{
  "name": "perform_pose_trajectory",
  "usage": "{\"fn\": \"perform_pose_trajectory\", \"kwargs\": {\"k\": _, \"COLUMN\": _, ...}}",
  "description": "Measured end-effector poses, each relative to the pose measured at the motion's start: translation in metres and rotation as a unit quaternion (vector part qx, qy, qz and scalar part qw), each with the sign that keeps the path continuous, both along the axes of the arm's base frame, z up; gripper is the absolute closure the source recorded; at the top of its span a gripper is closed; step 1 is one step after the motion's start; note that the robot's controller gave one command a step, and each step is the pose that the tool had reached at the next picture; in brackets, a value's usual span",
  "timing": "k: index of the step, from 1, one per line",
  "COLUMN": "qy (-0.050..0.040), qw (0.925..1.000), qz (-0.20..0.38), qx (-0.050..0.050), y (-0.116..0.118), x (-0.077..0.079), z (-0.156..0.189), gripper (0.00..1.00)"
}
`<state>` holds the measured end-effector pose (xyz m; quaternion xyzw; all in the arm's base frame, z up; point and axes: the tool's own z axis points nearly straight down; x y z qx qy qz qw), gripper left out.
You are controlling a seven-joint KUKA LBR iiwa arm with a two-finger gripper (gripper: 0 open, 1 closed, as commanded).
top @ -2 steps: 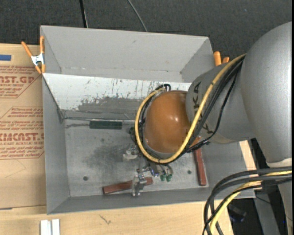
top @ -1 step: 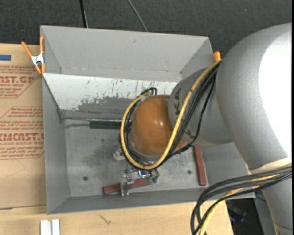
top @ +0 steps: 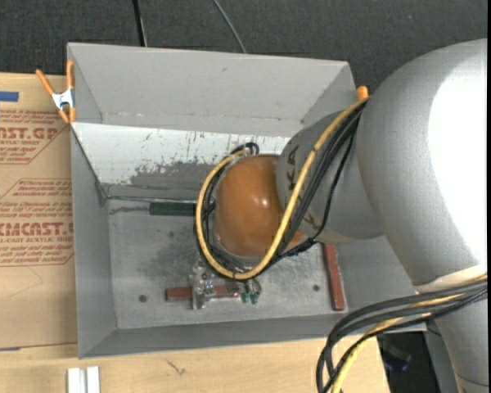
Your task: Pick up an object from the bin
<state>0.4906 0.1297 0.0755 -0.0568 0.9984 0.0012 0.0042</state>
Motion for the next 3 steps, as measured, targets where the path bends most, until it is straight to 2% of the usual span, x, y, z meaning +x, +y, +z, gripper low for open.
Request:
{"fn": "perform_pose_trajectory", "kwargs": {"k": 2, "qy": 0.0016, "qw": 1.0, "qz": 0.0, "qx": 0.0, "y": 0.0, "x": -0.001, "z": 0.002, "gripper": 1.0}}
{"fn": "perform_pose_trajectory", "kwargs": {"k": 3, "qy": 0.0068, "qw": 1.0, "qz": 0.0, "qx": -0.002, "y": -0.001, "x": -0.004, "z": 0.018, "gripper": 1.0}}
